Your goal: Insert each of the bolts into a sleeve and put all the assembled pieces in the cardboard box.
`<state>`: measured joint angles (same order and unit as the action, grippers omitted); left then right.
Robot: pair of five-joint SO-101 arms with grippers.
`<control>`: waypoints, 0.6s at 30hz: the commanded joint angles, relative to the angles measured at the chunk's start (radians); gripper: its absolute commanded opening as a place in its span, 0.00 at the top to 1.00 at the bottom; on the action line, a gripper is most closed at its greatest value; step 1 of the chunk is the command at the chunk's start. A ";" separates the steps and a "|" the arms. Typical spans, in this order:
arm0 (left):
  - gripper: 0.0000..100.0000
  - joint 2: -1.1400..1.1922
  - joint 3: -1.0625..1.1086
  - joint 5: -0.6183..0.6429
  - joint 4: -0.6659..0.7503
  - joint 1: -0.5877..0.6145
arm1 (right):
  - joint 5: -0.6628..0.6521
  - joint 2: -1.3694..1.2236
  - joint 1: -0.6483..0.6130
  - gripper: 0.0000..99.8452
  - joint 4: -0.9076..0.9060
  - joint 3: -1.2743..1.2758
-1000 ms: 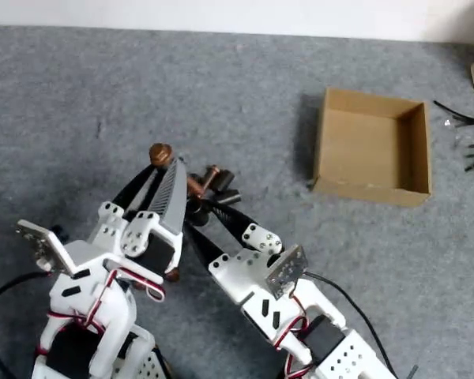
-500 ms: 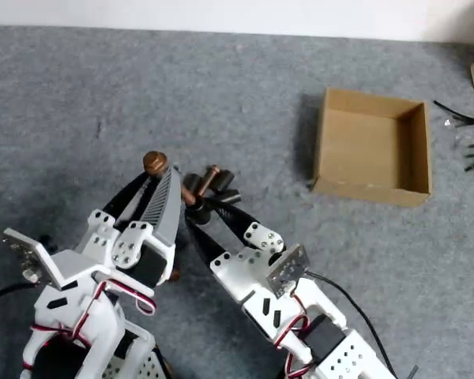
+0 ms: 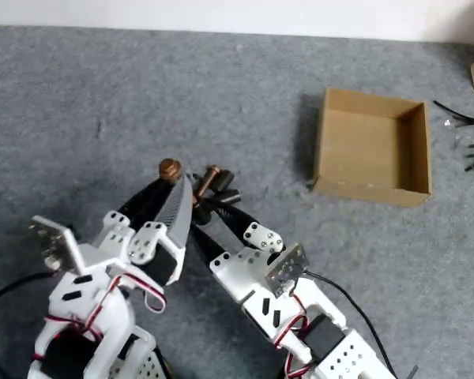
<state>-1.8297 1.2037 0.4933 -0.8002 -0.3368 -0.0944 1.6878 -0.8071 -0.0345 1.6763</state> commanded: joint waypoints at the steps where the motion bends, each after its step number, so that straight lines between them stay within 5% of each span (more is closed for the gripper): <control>1: 0.99 -0.001 -0.004 -0.011 -0.057 -0.010 | -0.011 0.012 0.015 1.00 -0.001 0.113; 14: 0.98 -0.001 -0.001 -0.081 -0.167 -0.010 | -0.011 0.012 0.015 1.00 -0.001 0.113; 18: 0.78 -0.001 -0.001 -0.078 -0.203 -0.002 | -0.011 0.012 0.015 1.00 -0.001 0.113</control>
<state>-1.8297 1.2052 0.4227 -0.9597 -0.3383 -0.0959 1.6847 -0.8086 -0.0437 1.6763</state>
